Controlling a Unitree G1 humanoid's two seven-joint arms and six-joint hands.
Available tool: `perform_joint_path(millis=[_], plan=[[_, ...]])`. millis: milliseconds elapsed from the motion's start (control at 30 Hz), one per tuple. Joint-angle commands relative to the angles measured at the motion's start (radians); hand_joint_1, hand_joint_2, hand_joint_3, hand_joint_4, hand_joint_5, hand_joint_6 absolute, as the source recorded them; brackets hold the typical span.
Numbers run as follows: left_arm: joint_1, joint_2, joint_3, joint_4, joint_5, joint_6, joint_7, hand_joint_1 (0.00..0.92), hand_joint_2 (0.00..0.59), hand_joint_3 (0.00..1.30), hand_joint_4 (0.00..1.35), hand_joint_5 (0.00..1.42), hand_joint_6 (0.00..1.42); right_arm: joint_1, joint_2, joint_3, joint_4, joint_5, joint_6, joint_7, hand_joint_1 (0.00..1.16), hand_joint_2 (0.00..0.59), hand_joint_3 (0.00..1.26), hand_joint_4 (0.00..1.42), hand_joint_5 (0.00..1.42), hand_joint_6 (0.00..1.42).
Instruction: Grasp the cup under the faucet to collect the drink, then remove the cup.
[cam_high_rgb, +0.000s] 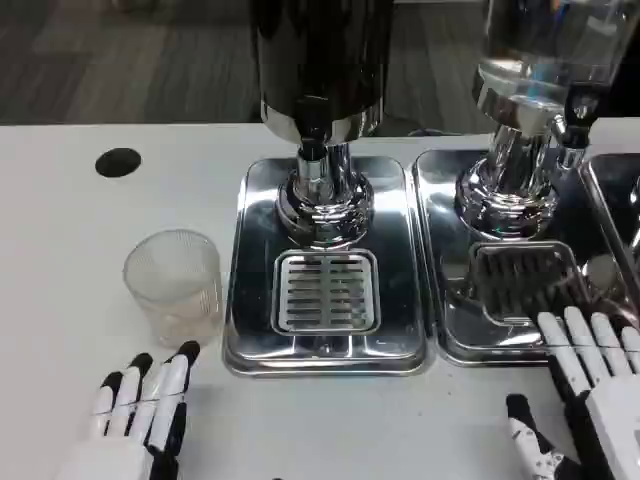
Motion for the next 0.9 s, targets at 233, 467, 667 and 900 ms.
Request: perform_joint_path(millis=[233,467,667,900], plan=[[0.016,0.015,0.015,-0.052,0.028,0.030,-0.008,0.000,0.070,0.00,0.00,0.00,0.00,0.003,0.006,-0.025,0.001,0.036,-0.023,-0.026,0.13,0.447,0.05,0.00,0.00,0.00],[0.024,0.023,0.029,-0.089,0.025,0.039,-0.031,0.000,0.070,0.00,0.00,0.00,0.00,-0.002,0.008,-0.028,-0.010,0.030,-0.024,-0.026,0.13,0.454,0.06,0.00,0.00,0.00],[0.028,0.019,0.029,-0.094,0.018,0.036,-0.033,0.000,0.070,0.00,0.00,0.00,0.00,-0.006,0.010,-0.019,-0.003,0.018,-0.023,-0.019,0.14,0.454,0.06,0.00,0.00,0.00],[0.031,0.019,0.037,-0.094,0.006,0.018,-0.011,0.000,0.070,0.00,0.00,0.00,0.00,0.006,0.013,-0.023,-0.014,0.014,-0.013,-0.011,0.15,0.451,0.06,0.00,0.00,0.00]])
